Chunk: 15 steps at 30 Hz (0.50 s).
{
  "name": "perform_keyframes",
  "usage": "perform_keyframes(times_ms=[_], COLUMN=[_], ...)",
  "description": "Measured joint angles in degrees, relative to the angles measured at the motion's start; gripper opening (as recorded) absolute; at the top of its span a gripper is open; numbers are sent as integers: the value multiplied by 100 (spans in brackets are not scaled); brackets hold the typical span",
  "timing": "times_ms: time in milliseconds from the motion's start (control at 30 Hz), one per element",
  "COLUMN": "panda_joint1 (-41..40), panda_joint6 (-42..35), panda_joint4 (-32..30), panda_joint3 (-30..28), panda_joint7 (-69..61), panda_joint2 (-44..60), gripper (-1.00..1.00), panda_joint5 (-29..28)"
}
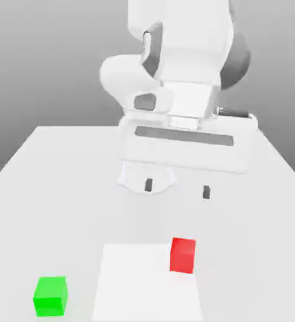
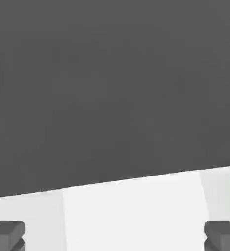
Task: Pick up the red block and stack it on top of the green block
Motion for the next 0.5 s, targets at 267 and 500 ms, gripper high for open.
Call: perform_keyframes(times_ms=[267, 500], panda_joint1=[302, 436], panda_joint6=[863, 1465], panda_joint4=[-603, -487], panda_joint3=[88, -272], panda_joint7=[114, 617], panda_joint2=[1109, 1836], gripper=[0, 0], panda_joint5=[564, -99])
